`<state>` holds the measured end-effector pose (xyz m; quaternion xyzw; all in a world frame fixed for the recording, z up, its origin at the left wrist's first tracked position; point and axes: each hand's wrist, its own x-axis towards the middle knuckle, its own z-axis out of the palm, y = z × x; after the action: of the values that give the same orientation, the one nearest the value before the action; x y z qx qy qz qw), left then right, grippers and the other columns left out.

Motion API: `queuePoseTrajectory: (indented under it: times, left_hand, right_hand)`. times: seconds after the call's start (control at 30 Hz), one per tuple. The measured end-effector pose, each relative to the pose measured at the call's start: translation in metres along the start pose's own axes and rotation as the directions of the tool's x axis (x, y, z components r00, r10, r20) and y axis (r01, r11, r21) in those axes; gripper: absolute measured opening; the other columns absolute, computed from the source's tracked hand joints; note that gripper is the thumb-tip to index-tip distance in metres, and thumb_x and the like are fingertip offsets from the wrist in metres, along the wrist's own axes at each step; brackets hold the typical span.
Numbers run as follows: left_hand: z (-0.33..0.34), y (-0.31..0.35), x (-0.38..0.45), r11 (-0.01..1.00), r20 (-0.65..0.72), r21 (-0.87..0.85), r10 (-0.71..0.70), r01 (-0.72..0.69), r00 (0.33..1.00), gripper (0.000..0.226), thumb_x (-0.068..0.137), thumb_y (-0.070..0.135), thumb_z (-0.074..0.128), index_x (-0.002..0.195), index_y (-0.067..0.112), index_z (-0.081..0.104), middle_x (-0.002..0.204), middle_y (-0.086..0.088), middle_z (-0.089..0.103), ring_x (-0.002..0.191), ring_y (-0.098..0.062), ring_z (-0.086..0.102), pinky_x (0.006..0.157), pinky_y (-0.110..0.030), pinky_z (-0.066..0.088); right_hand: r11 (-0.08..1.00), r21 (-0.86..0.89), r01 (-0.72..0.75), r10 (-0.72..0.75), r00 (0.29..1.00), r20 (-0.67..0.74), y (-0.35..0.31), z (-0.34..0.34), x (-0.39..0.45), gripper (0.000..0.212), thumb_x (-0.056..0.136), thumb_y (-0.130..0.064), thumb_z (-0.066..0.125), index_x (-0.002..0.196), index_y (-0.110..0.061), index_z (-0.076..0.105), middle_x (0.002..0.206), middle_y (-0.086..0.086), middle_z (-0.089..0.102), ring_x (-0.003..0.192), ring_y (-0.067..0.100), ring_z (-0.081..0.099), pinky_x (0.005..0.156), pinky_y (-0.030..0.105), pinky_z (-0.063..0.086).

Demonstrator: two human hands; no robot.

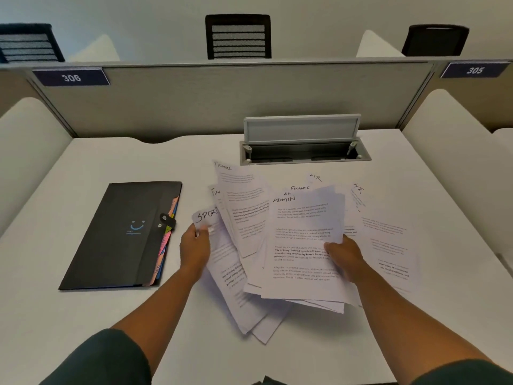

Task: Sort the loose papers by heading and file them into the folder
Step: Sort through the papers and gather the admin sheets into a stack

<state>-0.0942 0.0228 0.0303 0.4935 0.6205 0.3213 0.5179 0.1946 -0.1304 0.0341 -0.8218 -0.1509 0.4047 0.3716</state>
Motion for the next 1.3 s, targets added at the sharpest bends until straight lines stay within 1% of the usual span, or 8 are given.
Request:
queuePoseTrajectory:
  times: [0.13,0.4,0.53,0.63,0.8,0.93,1.1,1.3]
  left_hand:
    - [-0.019,0.017,0.001,0.991,0.028,-0.135,-0.014,0.018,1.000,0.019,0.102,0.019,0.045,0.102,0.021,0.064,0.094,0.002,0.070,0.086,-0.017,0.068,0.066,-0.031,0.054]
    - [-0.043,-0.002,0.013,0.997,0.001,-0.017,-0.078,0.078,0.997,0.014,0.099,0.020,0.055,0.111,0.021,0.061,0.107,-0.002,0.072,0.093,-0.020,0.070,0.073,-0.038,0.060]
    - [-0.047,-0.026,0.016,0.985,-0.134,0.130,-0.096,0.114,0.986,0.029,0.095,0.012,0.060,0.123,0.016,0.052,0.118,-0.003,0.066,0.096,-0.023,0.067,0.066,-0.033,0.057]
    - [-0.047,-0.037,0.017,0.972,-0.234,0.180,-0.110,0.154,0.966,0.039,0.092,0.010,0.062,0.126,0.018,0.048,0.125,-0.006,0.061,0.100,-0.025,0.065,0.062,-0.031,0.056]
    - [-0.035,-0.032,0.012,0.840,-0.407,0.495,-0.004,0.224,0.913,0.067,0.075,0.015,0.077,0.130,0.020,0.039,0.130,-0.014,0.042,0.117,-0.034,0.046,0.091,-0.047,0.050]
    - [-0.017,-0.030,0.012,0.880,-0.237,0.462,0.006,0.107,0.972,0.054,0.079,0.013,0.073,0.127,0.018,0.049,0.132,-0.013,0.046,0.117,-0.030,0.049,0.090,-0.042,0.049]
    - [0.007,-0.028,0.015,0.935,0.086,0.308,-0.212,0.176,0.974,0.045,0.085,0.022,0.069,0.127,0.020,0.052,0.122,0.002,0.055,0.105,-0.021,0.058,0.088,-0.036,0.050]
    - [0.035,-0.022,0.018,0.936,0.150,0.134,-0.344,0.326,0.927,0.069,0.082,0.027,0.079,0.138,0.010,0.042,0.093,-0.003,0.068,0.081,-0.019,0.071,0.082,-0.039,0.059]
  right_hand:
    - [1.000,-0.009,0.012,-0.012,1.000,0.017,-0.010,0.011,0.000,0.041,0.091,-0.011,0.056,0.132,-0.013,0.052,0.125,0.009,0.061,0.112,0.031,0.059,0.093,0.039,0.050]
    - [0.995,-0.080,0.053,-0.047,0.996,0.075,-0.017,0.029,0.001,0.030,0.093,-0.009,0.055,0.122,-0.015,0.053,0.106,0.006,0.060,0.094,0.025,0.057,0.079,0.033,0.049]
    - [0.993,-0.110,0.046,-0.038,0.996,0.079,-0.017,0.029,-0.001,0.030,0.090,-0.007,0.052,0.119,-0.015,0.055,0.103,0.006,0.063,0.089,0.024,0.060,0.066,0.029,0.050]
    - [0.993,-0.107,0.054,-0.046,0.996,0.077,-0.014,0.026,-0.001,0.033,0.089,-0.007,0.053,0.120,-0.015,0.057,0.112,0.010,0.066,0.098,0.028,0.062,0.079,0.036,0.053]
    - [0.994,-0.090,0.056,-0.051,0.997,0.055,-0.010,0.021,-0.002,0.023,0.091,-0.008,0.053,0.112,-0.017,0.055,0.107,0.008,0.064,0.098,0.028,0.061,0.084,0.038,0.052]
    - [0.996,-0.080,0.045,-0.042,0.998,0.038,-0.006,0.018,0.000,0.025,0.092,-0.011,0.054,0.115,-0.019,0.055,0.110,0.007,0.065,0.101,0.029,0.061,0.084,0.038,0.053]
    - [0.997,-0.068,0.025,-0.023,0.999,0.023,-0.004,0.014,0.001,0.027,0.093,-0.014,0.055,0.120,-0.019,0.053,0.111,0.007,0.064,0.100,0.027,0.061,0.079,0.035,0.052]
    - [0.998,-0.060,-0.007,0.007,1.000,-0.007,-0.001,0.008,-0.001,0.032,0.093,-0.013,0.056,0.124,-0.017,0.054,0.115,0.007,0.064,0.100,0.027,0.061,0.076,0.033,0.050]
